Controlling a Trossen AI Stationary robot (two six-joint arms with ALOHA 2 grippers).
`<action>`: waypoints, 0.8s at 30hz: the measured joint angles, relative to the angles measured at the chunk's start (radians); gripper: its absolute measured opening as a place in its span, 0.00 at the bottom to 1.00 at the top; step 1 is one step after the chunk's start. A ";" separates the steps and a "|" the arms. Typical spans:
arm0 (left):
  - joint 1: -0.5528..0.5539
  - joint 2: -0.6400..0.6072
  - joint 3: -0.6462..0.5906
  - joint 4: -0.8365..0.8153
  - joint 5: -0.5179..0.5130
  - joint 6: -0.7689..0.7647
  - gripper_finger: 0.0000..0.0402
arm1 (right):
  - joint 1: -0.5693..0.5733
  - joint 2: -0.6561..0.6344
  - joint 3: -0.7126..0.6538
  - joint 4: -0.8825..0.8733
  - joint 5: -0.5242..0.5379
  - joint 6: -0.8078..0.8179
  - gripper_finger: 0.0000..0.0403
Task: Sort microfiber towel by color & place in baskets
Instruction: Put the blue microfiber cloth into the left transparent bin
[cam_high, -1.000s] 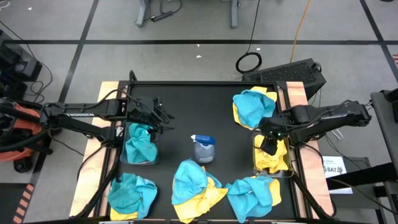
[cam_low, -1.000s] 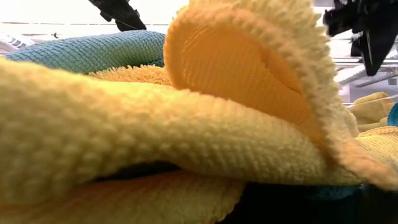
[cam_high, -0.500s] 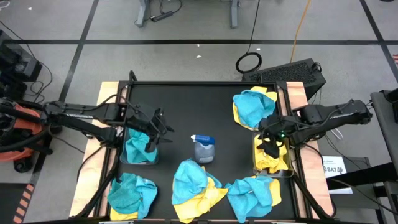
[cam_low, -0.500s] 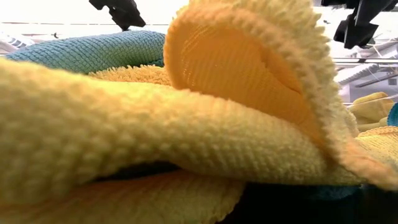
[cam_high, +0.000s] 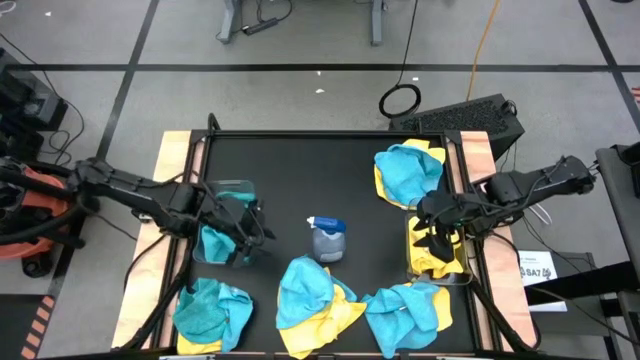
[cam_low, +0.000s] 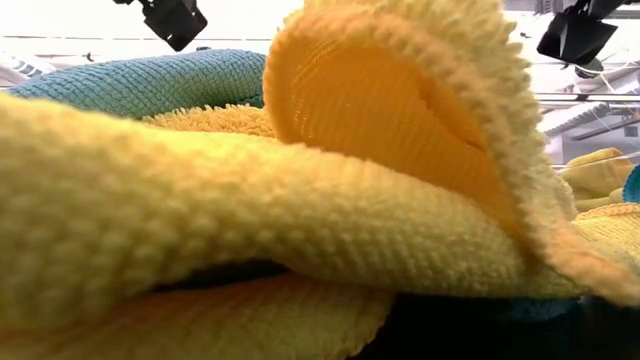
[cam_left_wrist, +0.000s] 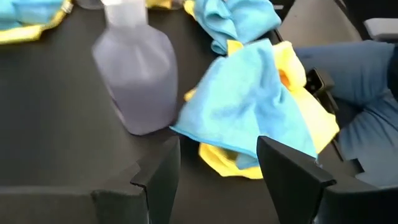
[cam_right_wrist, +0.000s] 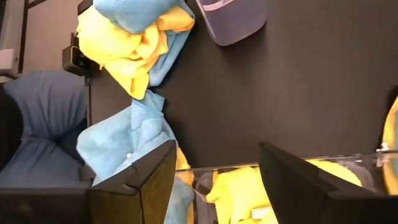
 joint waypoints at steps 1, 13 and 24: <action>-0.009 0.007 -0.011 0.023 0.000 -0.012 0.55 | 0.006 0.000 0.000 0.005 0.013 0.000 0.54; -0.119 0.231 -0.051 0.353 -0.006 -0.020 0.55 | 0.057 0.004 0.000 0.097 0.045 0.000 0.54; -0.218 0.394 -0.051 0.574 -0.203 0.109 0.55 | 0.090 0.034 0.000 0.110 0.079 0.007 0.54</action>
